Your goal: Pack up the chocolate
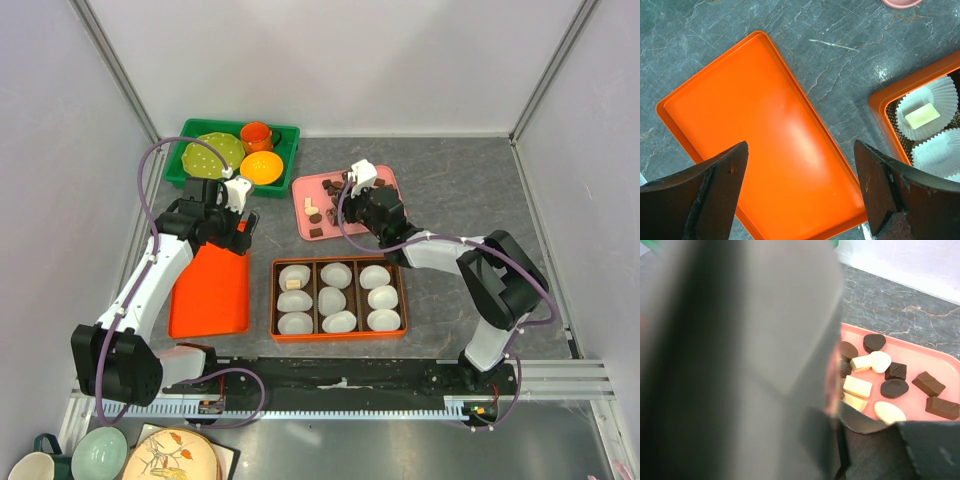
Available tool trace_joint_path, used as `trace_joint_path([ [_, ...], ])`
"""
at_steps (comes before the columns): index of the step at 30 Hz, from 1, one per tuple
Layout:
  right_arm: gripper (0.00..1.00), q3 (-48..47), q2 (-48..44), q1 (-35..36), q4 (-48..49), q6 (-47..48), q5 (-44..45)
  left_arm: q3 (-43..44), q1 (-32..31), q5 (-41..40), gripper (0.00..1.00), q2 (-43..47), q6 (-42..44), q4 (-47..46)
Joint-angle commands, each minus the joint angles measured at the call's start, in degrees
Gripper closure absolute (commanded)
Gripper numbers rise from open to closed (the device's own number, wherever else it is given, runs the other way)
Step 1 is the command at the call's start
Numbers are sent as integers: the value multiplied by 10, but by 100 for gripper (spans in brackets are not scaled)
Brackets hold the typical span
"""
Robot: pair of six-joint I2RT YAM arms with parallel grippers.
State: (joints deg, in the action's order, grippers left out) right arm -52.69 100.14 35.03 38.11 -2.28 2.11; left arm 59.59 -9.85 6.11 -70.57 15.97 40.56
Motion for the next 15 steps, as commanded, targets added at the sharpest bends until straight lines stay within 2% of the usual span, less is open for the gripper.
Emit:
trace_joint_path([
  [1,58,-25,5,1,-2,4,-19,-5,4,-2,7,13,20,-13],
  [8,70,-16,-32,7,-19,13,-19,-3,4,4,7,13,17,-13],
  [15,75,-27,-115,45,-52,57,-1,-2,4,5,7,17,14,-7],
])
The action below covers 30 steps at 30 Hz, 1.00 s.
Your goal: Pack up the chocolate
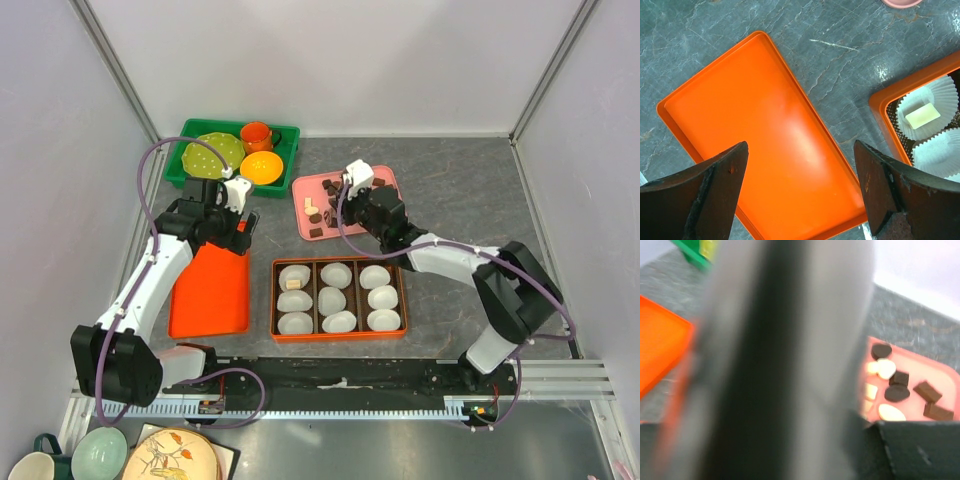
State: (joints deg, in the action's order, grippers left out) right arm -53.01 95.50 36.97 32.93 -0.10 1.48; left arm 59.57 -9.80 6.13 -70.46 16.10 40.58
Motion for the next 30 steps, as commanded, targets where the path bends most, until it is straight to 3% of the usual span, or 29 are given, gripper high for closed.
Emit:
trace_joint_path([
  [1,76,-25,-79,34,-6,39,7,-2,3,5,7,18,14,-6],
  [7,76,-11,-151,90,-44,40,12,-6,3,3,7,19,14,-6],
  [20,76,98,-261,122,-109,4,11,-8,3,5,7,22,14,-4],
  [30,74,129,-281,130,-117,3,19,-5,4,12,7,16,9,-2],
])
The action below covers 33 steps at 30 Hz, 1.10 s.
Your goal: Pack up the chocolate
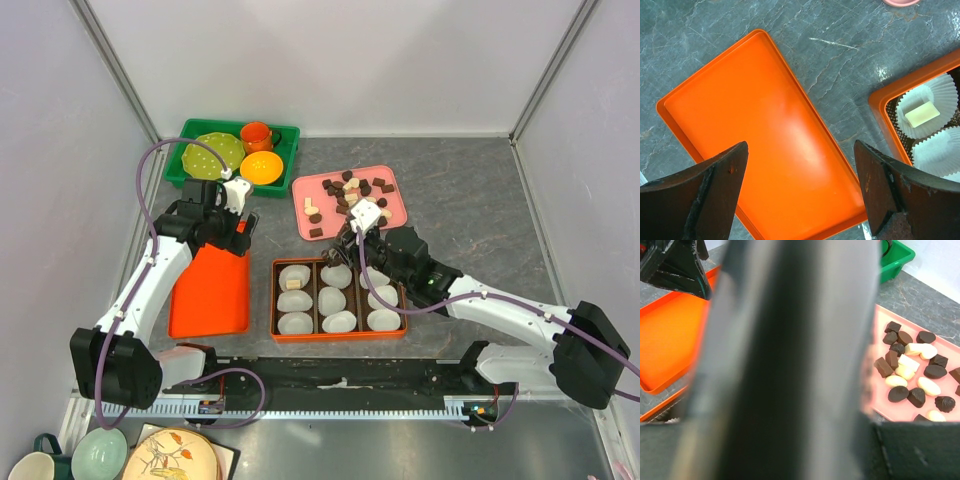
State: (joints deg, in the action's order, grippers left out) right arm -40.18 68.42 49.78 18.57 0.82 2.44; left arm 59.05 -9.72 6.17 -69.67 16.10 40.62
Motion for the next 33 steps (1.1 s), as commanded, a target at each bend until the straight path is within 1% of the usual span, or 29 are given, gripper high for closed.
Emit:
trace_joint_path([
  [1,72,1,-9,3,27,-20,9,0,2,10,7,9,8,-4],
  [4,65,0,0,4,26,-24,9,1,3,9,7,9,9,-3],
  [7,61,0,0,6,24,-27,5,-1,2,8,7,12,10,-1],
  [13,59,7,-17,13,13,-29,7,0,2,9,7,11,11,1],
  [23,59,15,-30,18,2,-29,20,-4,2,9,7,17,11,2],
  [26,58,15,-23,18,4,-29,22,-4,2,7,7,19,11,2],
  [27,55,14,-23,18,5,-30,21,-4,3,8,7,20,10,1],
  [29,52,13,-22,19,6,-30,23,-3,3,8,7,20,11,2],
  [33,49,11,-22,18,7,-29,24,-2,2,9,7,19,11,2],
])
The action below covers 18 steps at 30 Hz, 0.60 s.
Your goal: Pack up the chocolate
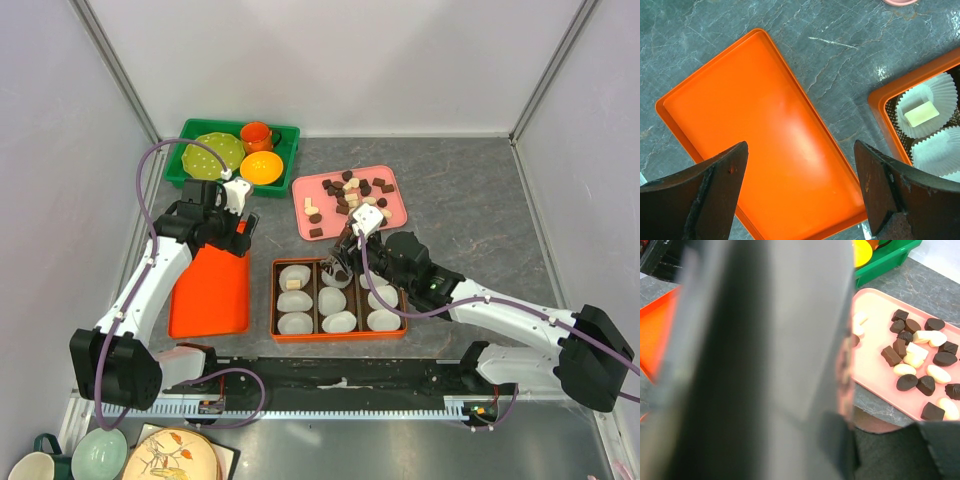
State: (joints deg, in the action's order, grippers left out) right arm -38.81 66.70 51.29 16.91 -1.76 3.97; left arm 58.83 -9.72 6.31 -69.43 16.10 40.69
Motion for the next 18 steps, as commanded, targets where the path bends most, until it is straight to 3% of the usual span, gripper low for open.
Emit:
trace_joint_path([
  [1,49,-4,-5,3,23,-3,10,-1,2,7,7,17,10,3],
  [7,53,-19,-16,4,32,1,15,0,2,8,7,17,10,2],
  [11,56,-55,-3,3,65,13,70,1,3,9,7,17,10,2],
  [18,59,-151,105,-14,106,57,114,-6,3,9,7,24,10,1],
])
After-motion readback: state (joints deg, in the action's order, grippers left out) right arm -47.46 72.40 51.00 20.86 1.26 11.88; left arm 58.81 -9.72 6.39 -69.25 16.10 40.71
